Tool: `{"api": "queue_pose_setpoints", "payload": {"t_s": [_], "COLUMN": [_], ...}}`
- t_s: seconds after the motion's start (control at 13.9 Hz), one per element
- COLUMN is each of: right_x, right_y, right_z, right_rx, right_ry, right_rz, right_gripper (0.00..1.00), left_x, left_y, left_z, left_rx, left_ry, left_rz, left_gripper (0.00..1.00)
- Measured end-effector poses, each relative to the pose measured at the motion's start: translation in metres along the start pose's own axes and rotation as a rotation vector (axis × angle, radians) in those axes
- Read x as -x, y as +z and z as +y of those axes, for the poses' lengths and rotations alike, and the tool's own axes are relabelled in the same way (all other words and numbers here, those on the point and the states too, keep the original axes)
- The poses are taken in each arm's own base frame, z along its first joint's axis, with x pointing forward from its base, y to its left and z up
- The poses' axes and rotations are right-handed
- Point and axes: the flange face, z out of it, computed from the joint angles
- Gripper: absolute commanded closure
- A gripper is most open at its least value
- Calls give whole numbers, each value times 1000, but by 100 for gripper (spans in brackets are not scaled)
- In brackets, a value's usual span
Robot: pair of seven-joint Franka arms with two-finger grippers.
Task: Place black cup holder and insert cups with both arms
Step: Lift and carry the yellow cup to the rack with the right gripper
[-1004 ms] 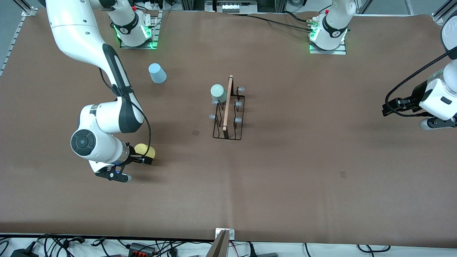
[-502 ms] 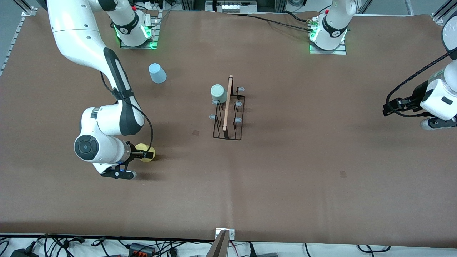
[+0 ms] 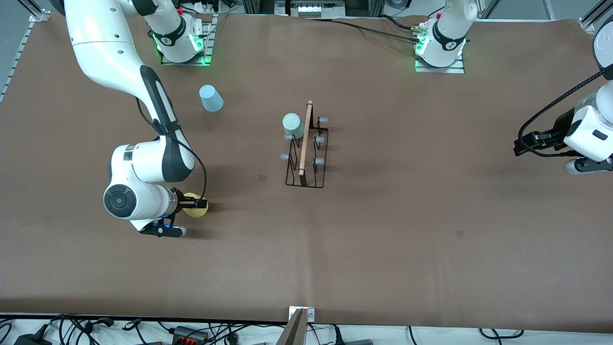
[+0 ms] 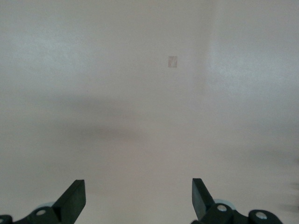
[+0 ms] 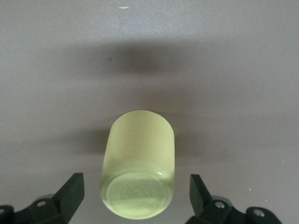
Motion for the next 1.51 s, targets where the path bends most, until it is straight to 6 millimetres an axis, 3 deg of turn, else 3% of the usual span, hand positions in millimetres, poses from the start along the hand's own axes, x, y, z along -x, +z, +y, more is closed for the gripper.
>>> {"api": "queue_pose_setpoints", "payload": {"t_s": [0.07, 0.22, 0.29, 0.43, 0.57, 0.72, 0.79, 1.0, 1.15, 1.29, 1.51], "right_x": [0, -1, -1, -2, -3, 2, 8, 44, 76, 106, 145], "right_y": [3, 8, 9, 8, 0, -24, -45, -119, -150, -160, -149], "right_z": [0, 1, 2, 2, 1, -5, -15, -71, -115, -159, -220], "right_rx": [2, 4, 5, 4, 0, -8, -19, -49, -87, -124, -112], "right_ry": [0, 2, 2, 4, 0, -12, -29, -57, -40, 15, 75], "right_rz": [-4, -10, -12, -9, 1, -6, 0, 31, 44, 29, 5], "right_gripper": [0, 42, 58, 70, 73, 73, 73, 73, 73, 72, 72], "left_x": [0, 0, 0, 0, 0, 0, 0, 0, 0, 0, 0], "left_y": [0, 0, 0, 0, 0, 0, 0, 0, 0, 0, 0], "left_z": [0, 0, 0, 0, 0, -1, -1, -1, -1, -1, -1], "left_rx": [0, 0, 0, 0, 0, 0, 0, 0, 0, 0, 0], "left_ry": [0, 0, 0, 0, -1, -1, -2, -2, -2, -2, -2], "left_rz": [0, 0, 0, 0, 0, 0, 0, 0, 0, 0, 0], "left_gripper": [0, 0, 0, 0, 0, 0, 0, 0, 0, 0, 0]}}
